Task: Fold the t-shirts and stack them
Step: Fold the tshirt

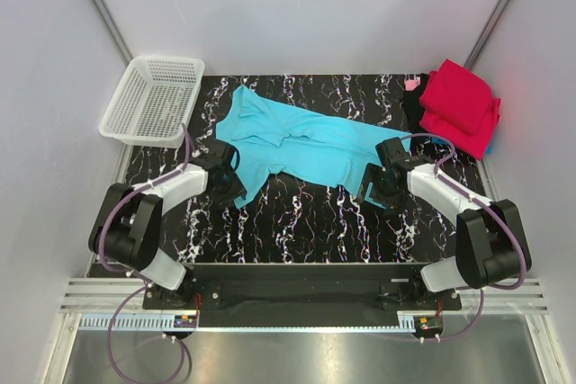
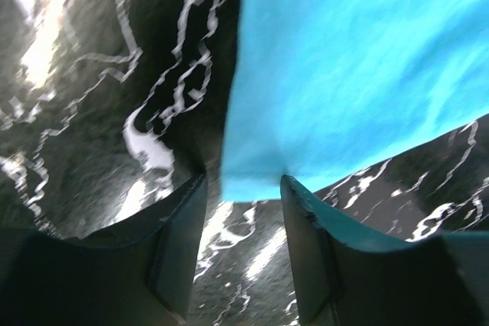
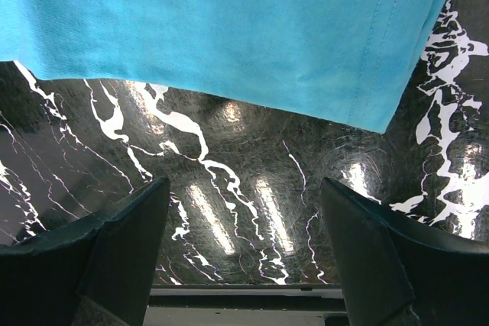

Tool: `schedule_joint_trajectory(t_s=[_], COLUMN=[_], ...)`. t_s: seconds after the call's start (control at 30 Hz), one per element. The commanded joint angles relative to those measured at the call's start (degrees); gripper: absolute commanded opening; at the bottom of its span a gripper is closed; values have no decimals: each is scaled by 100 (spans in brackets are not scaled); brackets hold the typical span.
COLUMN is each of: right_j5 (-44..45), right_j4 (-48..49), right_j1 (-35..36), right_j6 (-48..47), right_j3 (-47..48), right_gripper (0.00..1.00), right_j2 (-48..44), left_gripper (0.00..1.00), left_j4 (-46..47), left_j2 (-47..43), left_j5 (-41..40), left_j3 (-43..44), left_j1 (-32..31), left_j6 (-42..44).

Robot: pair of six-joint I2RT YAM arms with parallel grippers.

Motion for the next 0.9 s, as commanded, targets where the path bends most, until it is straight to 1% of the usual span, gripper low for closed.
schedule_joint_trajectory(t_s=[0.0, 0.03, 0.1, 0.13, 0.17, 0.2, 0.23, 0.33, 0.37, 0.4, 0.6, 0.73, 0.87], right_j5=[29, 47, 47, 47, 177, 196, 205, 371, 450, 686, 1531, 1602, 1611], right_j4=[80, 36, -17, -26, -43, -61, -70, -140, -149, -175, -184, -26, 1], right_j1=[-1, -1, -10, -10, -1, -10, -1, -10, -10, -1, -18, -27, -97], right_j6=[-17, -25, -34, -34, -26, -25, -17, 62, 149, 203, 870, 1283, 1530], right_j3=[75, 75, 128, 136, 171, 172, 189, 181, 128, 102, -101, -250, -303], right_gripper=[87, 87, 87, 87, 87, 87, 87, 87, 87, 87, 89, 90, 90], right_j2=[7, 16, 33, 51, 42, 42, 51, -1, -45, -150, -713, -968, -706], left_gripper=[46, 40, 33, 26, 22, 19, 14, 9, 3, 1, 0, 0, 0], left_j4=[342, 350, 342, 333, 298, 263, 184, -35, -123, -203, -590, -791, -950], left_j2=[445, 489, 507, 472, 358, 270, 200, 6, -38, -99, -609, -899, -1206], left_j5=[37, 90, 160, 152, 91, -153, -269, -533, -699, -779, -1175, -1254, -1342], left_j3=[127, 179, 189, 180, 162, 110, 83, 30, 39, 74, 118, 215, 329], left_j1=[-12, -12, -21, -21, -47, -73, -99, -100, -100, -100, -100, -100, -100], left_j6=[-11, -11, -28, -28, -37, -72, -90, -64, -55, -55, -46, -11, 33])
